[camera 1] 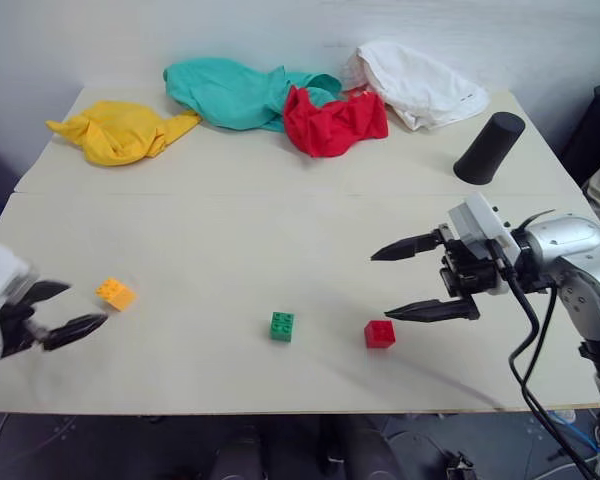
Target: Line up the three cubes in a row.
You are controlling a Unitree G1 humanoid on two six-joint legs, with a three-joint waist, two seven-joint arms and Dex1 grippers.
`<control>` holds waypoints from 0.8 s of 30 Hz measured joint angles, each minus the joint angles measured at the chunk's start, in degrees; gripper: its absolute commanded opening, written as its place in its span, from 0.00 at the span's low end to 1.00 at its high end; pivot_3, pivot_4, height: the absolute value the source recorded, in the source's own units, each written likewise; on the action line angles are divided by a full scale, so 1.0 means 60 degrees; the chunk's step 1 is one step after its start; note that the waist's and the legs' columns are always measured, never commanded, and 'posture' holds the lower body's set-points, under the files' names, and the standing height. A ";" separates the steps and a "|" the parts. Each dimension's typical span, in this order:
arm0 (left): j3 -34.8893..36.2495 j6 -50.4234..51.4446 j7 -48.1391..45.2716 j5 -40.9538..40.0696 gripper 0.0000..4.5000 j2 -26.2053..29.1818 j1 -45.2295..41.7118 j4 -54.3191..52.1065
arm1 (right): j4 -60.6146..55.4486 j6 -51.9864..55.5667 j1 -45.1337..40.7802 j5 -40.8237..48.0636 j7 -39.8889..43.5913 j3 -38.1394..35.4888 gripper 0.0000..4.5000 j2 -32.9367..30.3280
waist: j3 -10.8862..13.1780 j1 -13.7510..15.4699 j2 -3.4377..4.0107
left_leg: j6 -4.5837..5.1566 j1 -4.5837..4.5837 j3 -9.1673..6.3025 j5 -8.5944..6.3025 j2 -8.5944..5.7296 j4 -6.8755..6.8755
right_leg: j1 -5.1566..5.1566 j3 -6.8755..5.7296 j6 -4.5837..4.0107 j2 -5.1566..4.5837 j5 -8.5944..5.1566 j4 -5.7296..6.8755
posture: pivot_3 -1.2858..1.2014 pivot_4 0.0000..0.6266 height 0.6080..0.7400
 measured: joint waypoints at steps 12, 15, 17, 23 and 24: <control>-0.2059 -0.1408 0.0884 -0.0282 0.99 -0.0417 -0.1697 0.2172 | 0.0222 -0.0021 -0.0310 -0.0292 0.0186 0.0276 1.00 0.0421 | -0.0006 0.0082 -0.0006 | 0.0004 -0.0004 -0.0010 -0.0003 -0.0016 -0.0036 | -0.0005 -0.0035 0.0001 -0.0037 0.0001 -0.0008 | 0.52 0.24 1.00; -0.2848 -0.1650 0.0931 -0.0212 0.99 -0.0291 -0.2279 0.2828 | -0.0027 -0.0026 -0.0156 -0.0295 0.0065 0.0249 1.00 0.0454 | -0.0006 0.0022 -0.0006 | 0.0001 -0.0001 -0.0010 0.0001 -0.0016 -0.0037 | -0.0005 -0.0038 0.0001 -0.0036 0.0001 -0.0002 | 0.52 0.24 1.00; -0.3403 -0.1823 0.1008 -0.0136 0.99 -0.0205 -0.2977 0.3633 | -0.0159 -0.0027 -0.0083 -0.0294 -0.0046 0.0206 1.00 0.0482 | -0.0006 -0.0010 -0.0006 | 0.0000 -0.0002 -0.0011 0.0004 -0.0016 -0.0037 | -0.0005 -0.0042 0.0001 -0.0035 0.0001 0.0000 | 0.52 0.24 1.00; -0.4383 -0.1963 0.0955 -0.0142 0.85 0.0092 -0.3888 0.4644 | -0.0452 -0.0016 0.0113 -0.0284 -0.0293 0.0092 1.00 0.0494 | -0.0006 -0.0100 -0.0007 | 0.0001 -0.0002 0.0005 0.0004 -0.0014 -0.0040 | -0.0010 -0.0042 0.0001 -0.0032 0.0001 -0.0001 | 0.52 0.24 1.00; -0.4441 -0.2003 0.0950 -0.0136 0.79 0.0092 -0.3885 0.4675 | -0.0452 -0.0014 0.0123 -0.0283 -0.0327 0.0071 1.00 0.0494 | -0.0006 -0.0101 -0.0007 | 0.0001 -0.0002 0.0006 0.0004 -0.0013 -0.0040 | -0.0010 -0.0042 0.0001 -0.0031 0.0001 -0.0001 | 0.52 0.24 1.00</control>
